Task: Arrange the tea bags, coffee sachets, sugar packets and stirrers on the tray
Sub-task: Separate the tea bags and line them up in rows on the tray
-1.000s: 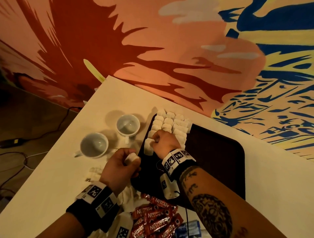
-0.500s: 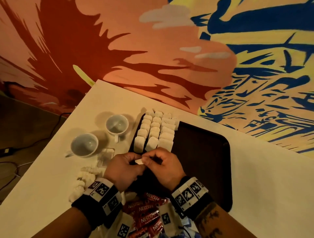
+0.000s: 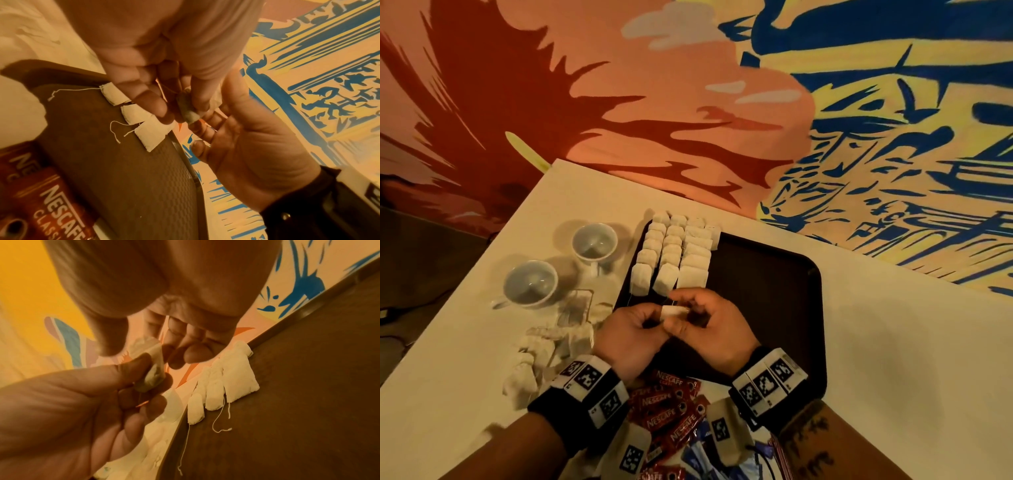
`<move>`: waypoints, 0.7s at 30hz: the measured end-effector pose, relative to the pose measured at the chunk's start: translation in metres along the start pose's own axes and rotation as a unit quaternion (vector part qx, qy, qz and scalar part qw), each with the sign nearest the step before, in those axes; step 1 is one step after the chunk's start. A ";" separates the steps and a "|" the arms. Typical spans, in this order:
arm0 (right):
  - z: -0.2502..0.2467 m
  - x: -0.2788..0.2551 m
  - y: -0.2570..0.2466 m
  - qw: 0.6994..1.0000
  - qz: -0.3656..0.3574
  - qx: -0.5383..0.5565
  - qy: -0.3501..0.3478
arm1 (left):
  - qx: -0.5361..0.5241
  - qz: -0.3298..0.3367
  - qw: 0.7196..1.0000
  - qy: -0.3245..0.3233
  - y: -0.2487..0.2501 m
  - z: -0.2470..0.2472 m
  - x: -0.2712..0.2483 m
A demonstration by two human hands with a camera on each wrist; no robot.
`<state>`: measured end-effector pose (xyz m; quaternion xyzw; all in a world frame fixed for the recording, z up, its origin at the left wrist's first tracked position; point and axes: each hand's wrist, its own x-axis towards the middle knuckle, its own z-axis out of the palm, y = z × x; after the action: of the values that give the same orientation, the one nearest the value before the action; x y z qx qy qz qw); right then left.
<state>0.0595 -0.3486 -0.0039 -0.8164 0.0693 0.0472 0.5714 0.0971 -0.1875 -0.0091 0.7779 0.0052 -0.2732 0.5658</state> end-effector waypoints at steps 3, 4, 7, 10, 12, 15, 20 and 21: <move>-0.002 0.006 0.001 0.999 -0.010 -0.042 0.026 | 0.008 0.010 1.000 0.005 -0.001 0.000 -0.002; -0.002 0.007 0.001 0.999 -0.005 -0.045 0.026 | 0.000 0.010 1.000 0.004 -0.001 0.000 -0.002; 0.001 0.009 0.003 0.998 0.003 -0.058 -0.003 | 0.003 0.011 1.000 -0.005 -0.007 -0.004 -0.001; 0.005 0.017 0.004 0.995 0.022 -0.095 -0.015 | 0.008 0.006 1.000 0.007 -0.015 -0.009 0.002; 0.006 0.028 0.008 0.992 0.035 -0.123 0.003 | 0.001 -0.005 1.000 0.019 -0.022 -0.013 0.005; 0.011 0.048 0.014 0.982 0.067 -0.174 -0.016 | -0.004 -0.025 0.998 0.059 -0.030 -0.022 0.011; 0.028 0.073 0.026 0.928 0.109 -0.309 -0.180 | -0.017 -0.047 0.995 0.091 -0.037 -0.033 0.017; 0.031 0.077 0.027 0.919 0.108 -0.324 -0.198 | -0.020 -0.048 0.994 0.092 -0.037 -0.035 0.018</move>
<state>0.1306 -0.3329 -0.0514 -0.9184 0.0237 0.2890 0.2691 0.1150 -0.1487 -0.0419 0.7872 0.0997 -0.2275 0.5644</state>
